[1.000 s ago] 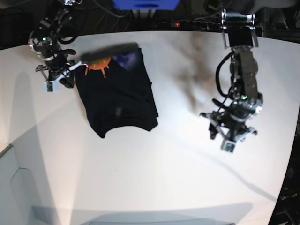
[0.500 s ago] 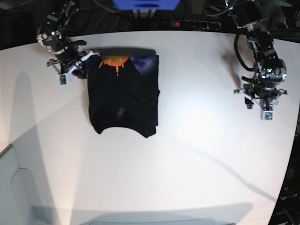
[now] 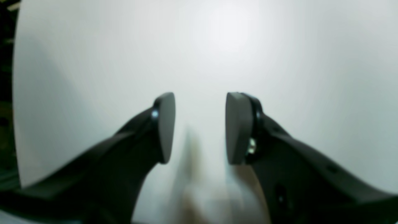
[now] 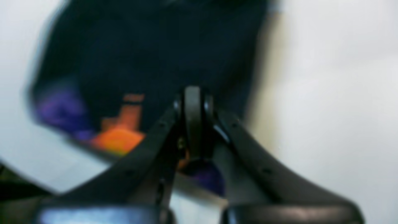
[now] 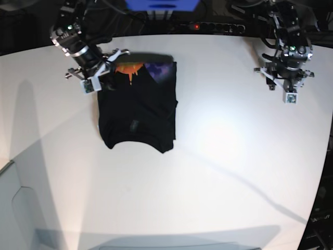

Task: Fold the T-shirt properly

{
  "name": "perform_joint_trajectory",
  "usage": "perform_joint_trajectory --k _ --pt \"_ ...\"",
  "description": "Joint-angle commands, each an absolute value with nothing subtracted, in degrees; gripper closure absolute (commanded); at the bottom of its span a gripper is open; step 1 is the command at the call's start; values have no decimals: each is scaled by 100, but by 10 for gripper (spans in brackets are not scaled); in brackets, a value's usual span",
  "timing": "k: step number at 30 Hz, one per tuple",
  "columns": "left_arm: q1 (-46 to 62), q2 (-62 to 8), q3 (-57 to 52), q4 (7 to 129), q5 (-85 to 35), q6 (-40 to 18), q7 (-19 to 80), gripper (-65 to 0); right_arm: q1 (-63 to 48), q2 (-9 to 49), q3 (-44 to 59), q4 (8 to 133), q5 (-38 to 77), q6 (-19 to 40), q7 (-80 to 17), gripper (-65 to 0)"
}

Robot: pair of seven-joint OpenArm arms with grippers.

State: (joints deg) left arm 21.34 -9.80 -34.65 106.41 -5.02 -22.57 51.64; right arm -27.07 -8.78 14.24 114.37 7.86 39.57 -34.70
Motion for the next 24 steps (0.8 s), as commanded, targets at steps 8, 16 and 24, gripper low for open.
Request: perform_joint_trajectory --k 8,16,24 --pt "2545 -857 -3785 10818 -505 -2246 5059 -257 -2791 -900 1068 10809 875 4000 -2791 0" --pt "2888 -690 -4066 10818 -514 -2246 5059 -257 -2818 -900 1068 10492 875 4000 -2730 0" --pt "3644 -505 -4602 10835 -1921 -2246 5103 -226 -3266 -900 1077 11758 1481 4000 -2730 0"
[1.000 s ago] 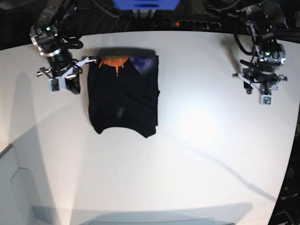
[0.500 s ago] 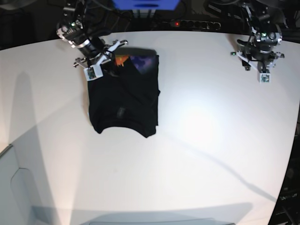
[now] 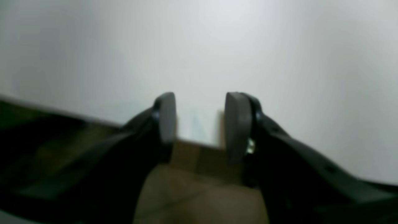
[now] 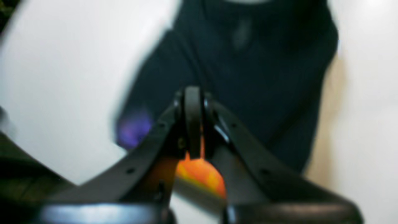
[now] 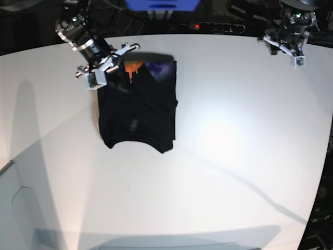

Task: Fold the T-shirt properly

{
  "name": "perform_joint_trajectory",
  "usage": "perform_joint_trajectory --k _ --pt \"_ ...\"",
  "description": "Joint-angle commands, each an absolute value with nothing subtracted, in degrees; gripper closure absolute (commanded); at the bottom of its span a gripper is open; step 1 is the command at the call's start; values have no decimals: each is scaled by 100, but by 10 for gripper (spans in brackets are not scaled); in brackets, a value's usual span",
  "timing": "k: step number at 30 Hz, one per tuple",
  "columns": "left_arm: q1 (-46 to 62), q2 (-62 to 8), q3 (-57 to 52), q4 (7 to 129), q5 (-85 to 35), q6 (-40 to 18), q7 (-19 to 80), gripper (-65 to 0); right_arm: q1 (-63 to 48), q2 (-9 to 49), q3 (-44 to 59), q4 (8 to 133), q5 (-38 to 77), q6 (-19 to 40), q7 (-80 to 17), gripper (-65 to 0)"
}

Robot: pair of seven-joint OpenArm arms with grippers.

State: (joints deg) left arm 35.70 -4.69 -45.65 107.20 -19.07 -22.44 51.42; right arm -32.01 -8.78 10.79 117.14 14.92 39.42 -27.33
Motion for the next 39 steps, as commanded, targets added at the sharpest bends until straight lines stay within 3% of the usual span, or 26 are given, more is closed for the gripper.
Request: perform_joint_trajectory --k 1,5,16,20,26,32,39 --pt "3767 -505 -4646 10862 -2062 -2246 5103 -194 -3354 -900 1077 11758 1543 4000 -2747 0" --pt "4365 -382 -4716 10897 -2396 -2246 5059 0 -4057 -734 1059 11723 1587 4000 -2730 0" --pt "4963 110 -4664 10563 -2132 -2246 4998 0 -5226 171 1086 11591 1648 4000 -2730 0" --pt "4866 224 -4514 9912 -1604 -2246 4268 0 -5218 418 1332 11116 1631 4000 -2730 0" --pt "4585 -22 -3407 7934 -743 -2246 2545 0 -4743 778 1640 9508 1622 4000 -2730 0" --pt "3591 -453 -2536 5165 -479 -2220 1332 0 -4295 796 1868 8189 1596 4000 -2624 0" --pt "2888 -734 -1824 3415 -444 -2202 154 0 -4251 497 1789 7336 453 4000 -1235 0"
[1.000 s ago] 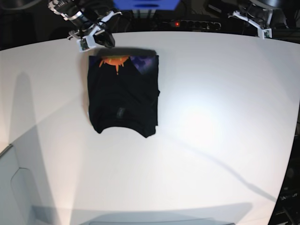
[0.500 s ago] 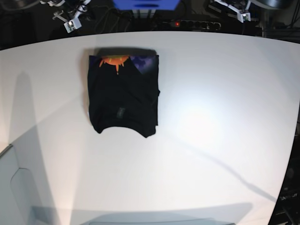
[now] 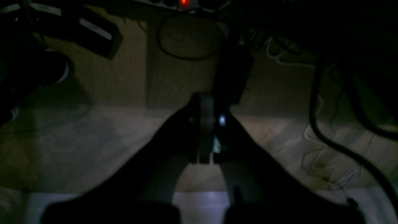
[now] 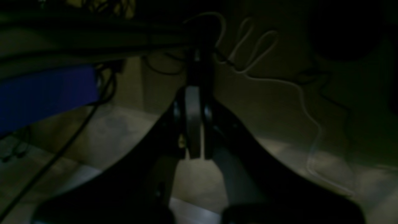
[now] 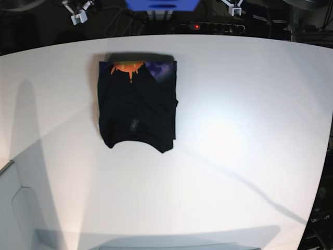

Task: Fold the T-shirt properly

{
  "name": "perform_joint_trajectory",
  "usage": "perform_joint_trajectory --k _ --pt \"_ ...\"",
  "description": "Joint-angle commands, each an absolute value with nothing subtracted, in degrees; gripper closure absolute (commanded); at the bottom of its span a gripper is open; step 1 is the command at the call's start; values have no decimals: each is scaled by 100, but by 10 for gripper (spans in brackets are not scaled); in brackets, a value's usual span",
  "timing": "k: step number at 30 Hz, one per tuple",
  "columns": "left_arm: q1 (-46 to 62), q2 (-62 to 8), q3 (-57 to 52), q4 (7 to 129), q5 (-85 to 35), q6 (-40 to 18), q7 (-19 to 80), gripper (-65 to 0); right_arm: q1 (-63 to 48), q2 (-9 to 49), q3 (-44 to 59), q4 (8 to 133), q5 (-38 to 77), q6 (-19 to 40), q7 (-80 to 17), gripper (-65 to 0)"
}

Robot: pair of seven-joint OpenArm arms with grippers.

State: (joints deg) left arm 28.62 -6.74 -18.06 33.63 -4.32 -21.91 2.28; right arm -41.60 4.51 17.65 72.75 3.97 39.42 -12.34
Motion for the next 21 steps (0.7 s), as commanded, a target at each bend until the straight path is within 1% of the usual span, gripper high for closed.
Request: perform_joint_trajectory --k 1,4,7,10,11,13,16,21 --pt "2809 -752 -1763 3275 -470 -2193 92 0 -4251 488 1771 7178 321 4000 -1042 0" --pt "2457 -804 -1710 2844 -479 -2193 48 0 -4022 391 1745 6598 22 4000 -585 0" --pt "2088 -804 -1710 2369 -444 -2193 48 0 -3565 426 1701 5525 -382 4000 -154 0" --pt "1895 -760 -1701 2141 -435 -2193 40 0 -3134 462 1666 4435 -787 4000 277 0" --pt "1851 -752 -1701 2097 -435 -2193 40 0 -3020 514 1631 4084 -840 3785 488 0" --pt "1798 -743 -1701 2079 -435 -2185 75 0 -2879 558 1429 3538 -840 3160 866 0" --pt "1780 -743 -1420 2070 -444 -2176 57 0 -2800 576 892 2993 -840 1974 1297 0" --pt "1780 -752 -998 2070 -470 -2176 40 0 -2352 532 92 2237 -840 -347 1411 0"
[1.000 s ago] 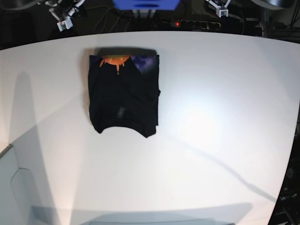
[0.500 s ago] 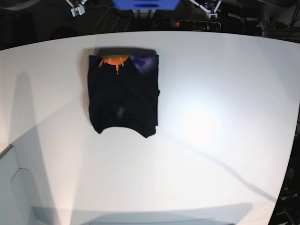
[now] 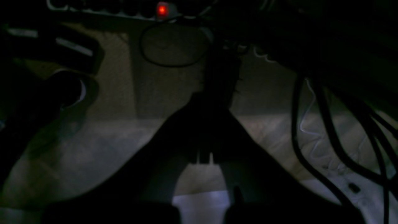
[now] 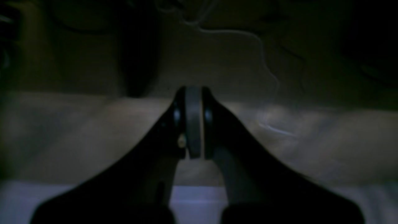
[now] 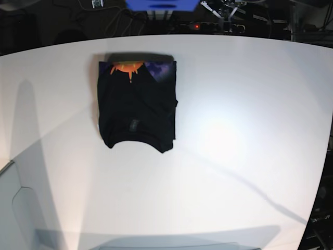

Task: Fold the T-shirt properly

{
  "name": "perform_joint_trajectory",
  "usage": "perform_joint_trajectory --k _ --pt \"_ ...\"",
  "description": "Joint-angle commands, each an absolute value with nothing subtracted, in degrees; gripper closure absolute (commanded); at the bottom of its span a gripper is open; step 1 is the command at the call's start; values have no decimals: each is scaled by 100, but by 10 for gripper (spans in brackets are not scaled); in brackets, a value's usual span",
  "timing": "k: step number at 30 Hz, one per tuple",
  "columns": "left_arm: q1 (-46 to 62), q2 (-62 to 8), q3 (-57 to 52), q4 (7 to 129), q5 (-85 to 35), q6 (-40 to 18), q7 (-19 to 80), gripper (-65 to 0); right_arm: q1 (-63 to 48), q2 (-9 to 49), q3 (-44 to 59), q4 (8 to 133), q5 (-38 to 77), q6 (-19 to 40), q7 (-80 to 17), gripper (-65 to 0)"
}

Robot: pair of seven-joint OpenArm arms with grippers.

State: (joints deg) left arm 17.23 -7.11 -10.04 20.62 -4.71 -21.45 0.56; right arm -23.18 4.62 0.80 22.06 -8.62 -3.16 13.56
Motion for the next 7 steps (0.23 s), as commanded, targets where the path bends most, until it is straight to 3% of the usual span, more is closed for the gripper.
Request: perform_joint_trajectory --k 1,4,7 --pt "1780 -752 -980 2070 -470 -2176 40 0 -2264 514 4 2053 -840 -699 1429 0" --pt "1780 -752 -963 2070 -444 -2176 40 0 -1991 382 -101 1578 -840 -1490 1455 0" --pt "1771 -752 -963 2070 -435 -2176 40 0 -1921 365 -92 1446 -840 -1657 1464 0"
